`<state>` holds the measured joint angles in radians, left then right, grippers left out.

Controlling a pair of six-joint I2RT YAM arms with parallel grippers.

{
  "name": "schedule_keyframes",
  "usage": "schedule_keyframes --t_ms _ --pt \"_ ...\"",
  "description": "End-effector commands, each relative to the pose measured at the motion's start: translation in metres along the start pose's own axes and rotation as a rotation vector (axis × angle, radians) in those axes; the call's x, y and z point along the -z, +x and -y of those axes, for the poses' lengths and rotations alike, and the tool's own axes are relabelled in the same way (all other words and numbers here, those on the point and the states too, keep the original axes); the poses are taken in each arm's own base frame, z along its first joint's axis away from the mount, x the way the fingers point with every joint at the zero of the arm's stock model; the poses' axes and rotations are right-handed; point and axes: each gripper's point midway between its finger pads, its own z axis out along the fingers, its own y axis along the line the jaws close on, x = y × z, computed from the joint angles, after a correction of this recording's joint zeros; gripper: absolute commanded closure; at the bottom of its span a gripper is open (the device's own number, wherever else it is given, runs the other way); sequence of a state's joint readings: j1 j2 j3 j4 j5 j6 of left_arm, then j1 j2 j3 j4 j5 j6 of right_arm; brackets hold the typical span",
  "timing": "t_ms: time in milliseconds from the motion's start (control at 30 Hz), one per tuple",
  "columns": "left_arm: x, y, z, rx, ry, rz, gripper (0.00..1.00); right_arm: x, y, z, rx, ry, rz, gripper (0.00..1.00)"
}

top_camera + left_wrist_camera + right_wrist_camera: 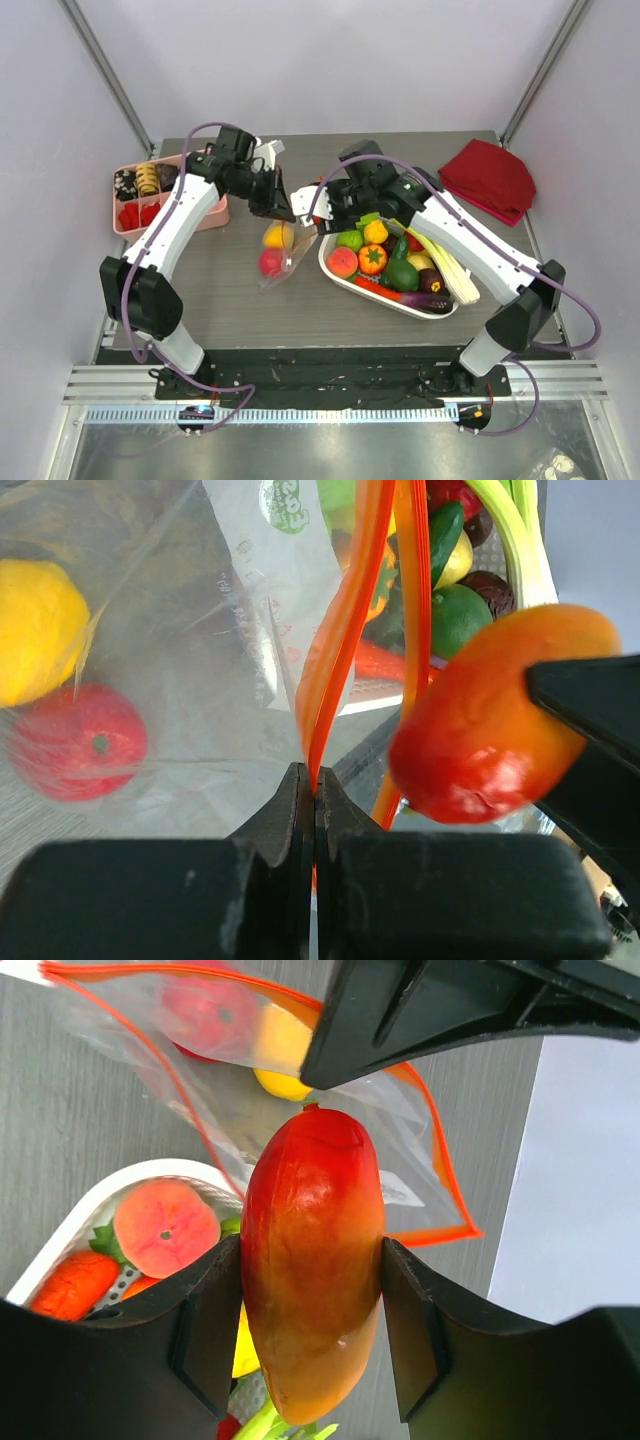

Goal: Place the food in the zip-top bag and seal the zipper
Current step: Place the fake fruit in the zipper food storage bag.

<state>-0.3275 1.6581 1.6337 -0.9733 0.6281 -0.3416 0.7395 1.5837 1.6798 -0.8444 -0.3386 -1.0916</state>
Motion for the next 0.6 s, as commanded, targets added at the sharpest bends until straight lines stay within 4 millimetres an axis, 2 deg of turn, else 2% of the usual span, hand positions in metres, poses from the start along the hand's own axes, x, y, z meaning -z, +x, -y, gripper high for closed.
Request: schedule_keyframes --t_ms 0,167,233,267,300,400,533,567 --pt "0.004 0.004 0.008 -0.044 0.003 0.004 1.00 0.002 -0.006 0.023 0.080 0.048 -0.038 0.61" --pt "0.002 0.006 0.010 -0.052 0.002 -0.005 1.00 -0.012 0.000 0.011 0.157 -0.009 -0.092 0.58" --pt "0.002 0.004 0.011 -0.055 0.005 -0.002 1.00 -0.017 0.001 0.008 0.210 -0.016 -0.125 0.53" --pt "0.002 0.004 0.012 -0.058 0.007 -0.002 1.00 -0.017 -0.001 0.008 0.219 -0.011 -0.124 0.49" --pt "0.002 0.004 0.013 -0.057 0.010 -0.002 1.00 -0.017 -0.004 0.010 0.224 0.001 -0.117 0.35" --pt "0.003 0.003 0.014 -0.059 0.015 0.004 1.00 -0.012 -0.022 0.021 0.181 0.063 -0.065 0.08" --pt "0.004 0.002 0.014 -0.046 0.031 0.007 1.00 0.004 -0.034 0.030 0.092 0.134 -0.020 0.04" --pt "0.005 0.001 0.013 -0.043 0.033 0.009 1.00 0.015 -0.036 0.032 0.049 0.158 -0.004 0.04"
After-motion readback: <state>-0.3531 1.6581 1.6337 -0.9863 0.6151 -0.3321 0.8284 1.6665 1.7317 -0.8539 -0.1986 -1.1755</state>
